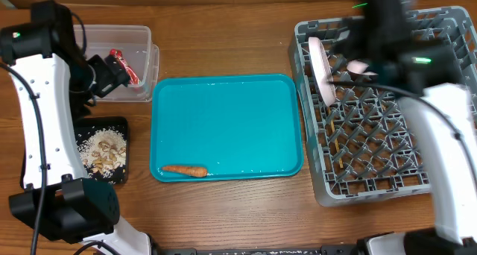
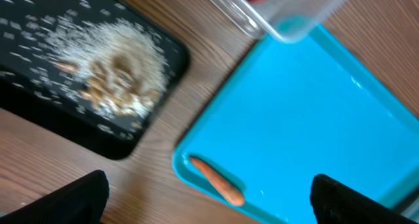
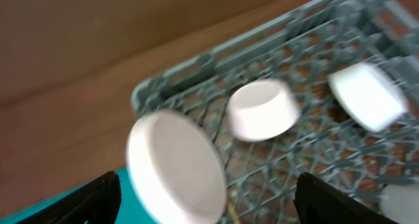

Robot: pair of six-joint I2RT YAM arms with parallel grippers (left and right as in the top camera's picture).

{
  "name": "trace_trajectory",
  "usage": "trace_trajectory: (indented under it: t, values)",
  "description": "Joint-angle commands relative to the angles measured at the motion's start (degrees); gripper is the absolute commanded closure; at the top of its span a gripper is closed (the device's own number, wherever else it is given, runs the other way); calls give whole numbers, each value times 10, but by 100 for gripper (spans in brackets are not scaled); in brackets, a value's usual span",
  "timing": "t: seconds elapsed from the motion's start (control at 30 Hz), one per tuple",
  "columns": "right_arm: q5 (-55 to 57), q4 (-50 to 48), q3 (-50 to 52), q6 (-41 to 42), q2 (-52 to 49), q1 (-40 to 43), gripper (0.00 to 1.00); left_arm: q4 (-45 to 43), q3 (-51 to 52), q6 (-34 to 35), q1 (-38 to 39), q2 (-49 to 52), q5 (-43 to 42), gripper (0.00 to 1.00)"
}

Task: Sort waste into correct bins and load items into the dishwasher
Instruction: 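Stand the pink plate upright in the rack's left slots, then reach the left gripper to the carrot on the teal tray and grasp it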

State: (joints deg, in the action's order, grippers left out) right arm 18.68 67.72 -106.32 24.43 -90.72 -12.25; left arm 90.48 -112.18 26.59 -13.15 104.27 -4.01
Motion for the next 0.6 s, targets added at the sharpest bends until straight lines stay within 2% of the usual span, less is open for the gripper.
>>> trace_trajectory:
  t: [0.0,0.13,0.2,0.37,0.57]
  values:
    - [-131,5,-6,-52,-2,107,13,8,17,24,45,1,-53,0]
    - [-173,20,-6,-54,-16,183,11,12,61,89,100,1,-68,0]
    - [-173,28,-6,-54,-24,207,11,8,90,146,130,1,-83,0]
    - [-173,46,-5,-68,-38,225,11,-24,179,289,208,1,-81,0]
    - [-173,66,-5,-78,-46,225,7,-108,286,374,266,1,-79,0]
